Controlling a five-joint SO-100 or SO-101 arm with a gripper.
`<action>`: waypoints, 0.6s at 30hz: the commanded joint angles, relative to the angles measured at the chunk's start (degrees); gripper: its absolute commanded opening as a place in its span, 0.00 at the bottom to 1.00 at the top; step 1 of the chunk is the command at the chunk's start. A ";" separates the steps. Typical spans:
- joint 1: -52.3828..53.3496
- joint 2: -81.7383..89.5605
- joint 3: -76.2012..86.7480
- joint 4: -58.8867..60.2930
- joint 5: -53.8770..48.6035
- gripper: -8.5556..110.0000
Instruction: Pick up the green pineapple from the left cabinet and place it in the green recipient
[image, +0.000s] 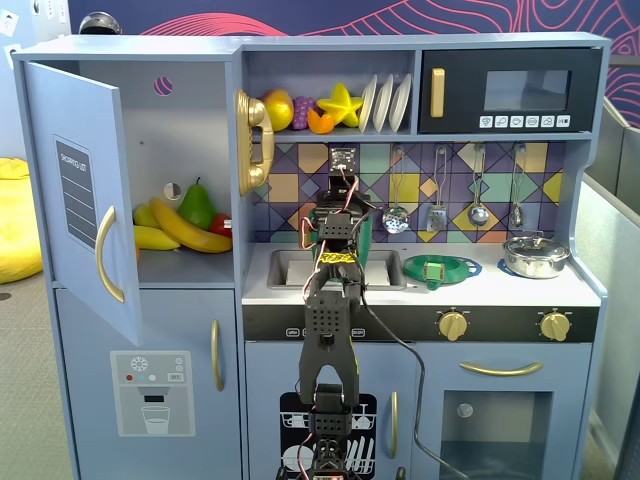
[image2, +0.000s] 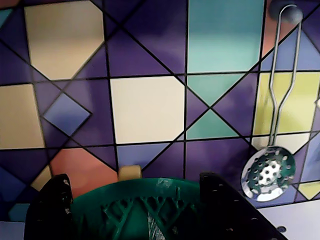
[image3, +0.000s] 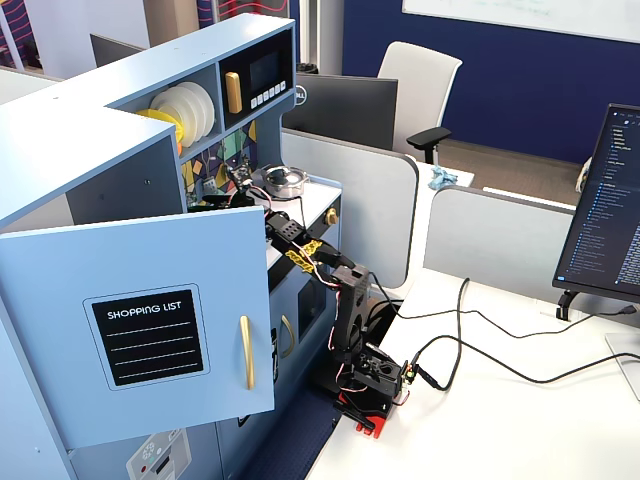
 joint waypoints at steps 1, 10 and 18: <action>-0.53 17.58 10.20 0.44 -0.35 0.28; -0.35 55.72 47.11 15.29 0.35 0.26; 0.09 79.01 76.55 26.54 3.16 0.21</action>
